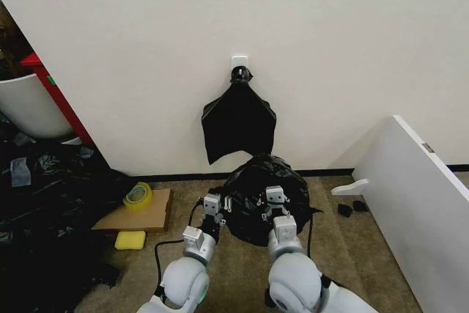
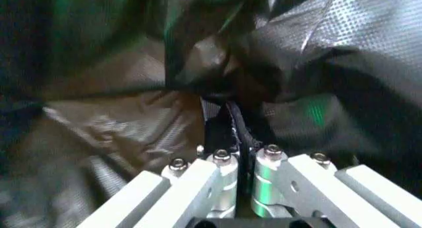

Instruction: Place the garbage bag over the trash bin.

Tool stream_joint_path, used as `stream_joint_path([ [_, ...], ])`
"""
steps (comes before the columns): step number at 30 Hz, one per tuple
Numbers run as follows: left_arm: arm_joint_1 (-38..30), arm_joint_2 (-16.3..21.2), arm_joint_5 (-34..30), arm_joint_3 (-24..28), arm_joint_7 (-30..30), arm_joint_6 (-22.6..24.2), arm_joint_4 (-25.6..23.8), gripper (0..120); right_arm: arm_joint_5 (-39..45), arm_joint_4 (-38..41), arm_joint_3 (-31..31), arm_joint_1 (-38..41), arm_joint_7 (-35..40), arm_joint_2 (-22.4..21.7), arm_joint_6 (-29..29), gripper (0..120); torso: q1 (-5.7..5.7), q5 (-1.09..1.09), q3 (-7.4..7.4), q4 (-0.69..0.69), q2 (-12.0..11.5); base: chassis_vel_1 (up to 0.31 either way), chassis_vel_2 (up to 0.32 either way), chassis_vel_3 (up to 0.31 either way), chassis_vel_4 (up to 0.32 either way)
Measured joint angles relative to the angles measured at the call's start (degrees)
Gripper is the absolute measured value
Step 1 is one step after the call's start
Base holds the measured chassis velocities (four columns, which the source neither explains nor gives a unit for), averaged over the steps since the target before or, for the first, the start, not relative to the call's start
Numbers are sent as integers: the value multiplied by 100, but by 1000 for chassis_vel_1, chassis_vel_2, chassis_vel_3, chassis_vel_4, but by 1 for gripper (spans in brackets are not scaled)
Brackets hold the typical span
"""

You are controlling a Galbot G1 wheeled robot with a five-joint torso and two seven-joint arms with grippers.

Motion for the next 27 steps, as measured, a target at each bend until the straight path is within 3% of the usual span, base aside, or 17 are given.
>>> stream_joint_path([
  [7,125,66,310,-49,25,-231,-100,1,49,-643,60,411,36,116,-45,0,0,0,0,1,0,0,0,0,0],
  [10,158,81,346,-92,38,-270,-123,1,-310,-859,127,449,-98,117,114,0,0,0,0,1,0,0,0,0,0],
  [12,180,95,354,-171,47,-307,-133,1,-1198,-1132,310,370,-607,87,718,0,0,1,0,-1,0,0,0,0,0],
  [15,174,103,353,-228,49,-343,-121,1,-1365,-1033,346,258,-801,36,948,0,0,1,0,-1,0,0,0,0,0],
  [19,144,106,354,-289,44,-376,-62,1,-447,-358,101,54,-821,-104,746,0,0,0,-1,1,0,0,0,0,0],
  [22,113,90,392,-287,47,-412,-43,1,801,183,-83,-17,-573,-209,131,0,0,0,-1,-1,0,0,0,0,0],
  [27,103,88,432,-264,102,-505,-58,1,1955,386,-67,142,-417,-278,-543,0,0,0,-1,0,0,0,0,0,0],
])
